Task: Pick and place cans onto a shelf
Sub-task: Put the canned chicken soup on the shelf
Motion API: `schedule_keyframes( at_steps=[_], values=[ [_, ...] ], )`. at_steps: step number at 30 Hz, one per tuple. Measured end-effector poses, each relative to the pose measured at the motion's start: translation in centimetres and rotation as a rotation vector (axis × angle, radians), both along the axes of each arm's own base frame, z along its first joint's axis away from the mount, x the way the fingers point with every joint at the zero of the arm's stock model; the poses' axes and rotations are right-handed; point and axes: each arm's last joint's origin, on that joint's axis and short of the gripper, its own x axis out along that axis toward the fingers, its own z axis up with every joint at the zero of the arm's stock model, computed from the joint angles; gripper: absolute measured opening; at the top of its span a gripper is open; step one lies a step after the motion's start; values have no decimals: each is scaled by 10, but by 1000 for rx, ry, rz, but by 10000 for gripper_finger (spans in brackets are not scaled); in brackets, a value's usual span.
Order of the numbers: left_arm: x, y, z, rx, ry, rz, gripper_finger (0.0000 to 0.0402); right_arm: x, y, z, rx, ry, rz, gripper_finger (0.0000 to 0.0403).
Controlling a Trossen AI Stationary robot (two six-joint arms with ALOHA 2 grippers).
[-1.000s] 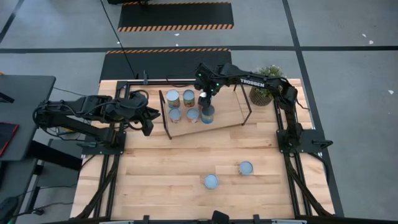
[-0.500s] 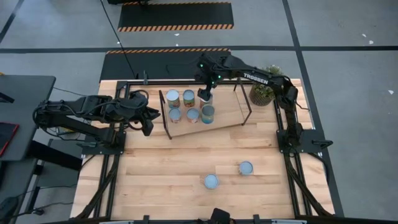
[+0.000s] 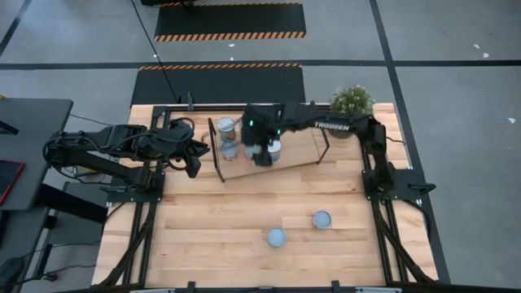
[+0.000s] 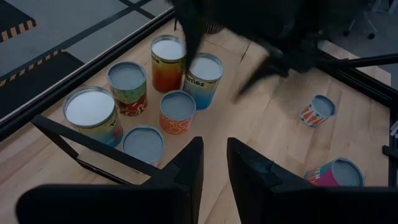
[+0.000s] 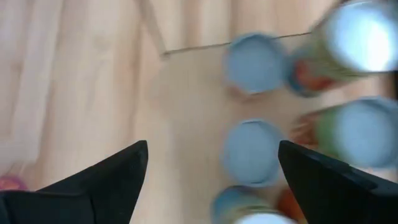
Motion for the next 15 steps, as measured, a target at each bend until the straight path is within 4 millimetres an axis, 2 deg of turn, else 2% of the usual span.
schedule_keyframes(
  at_steps=[7,15],
  values=[
    [0,0,0,0,0,-1,78,-3,36,-29,45,123,31,360],
    [0,0,0,0,0,0,78,-42,63,-28,21,89,28,347]
  ],
)
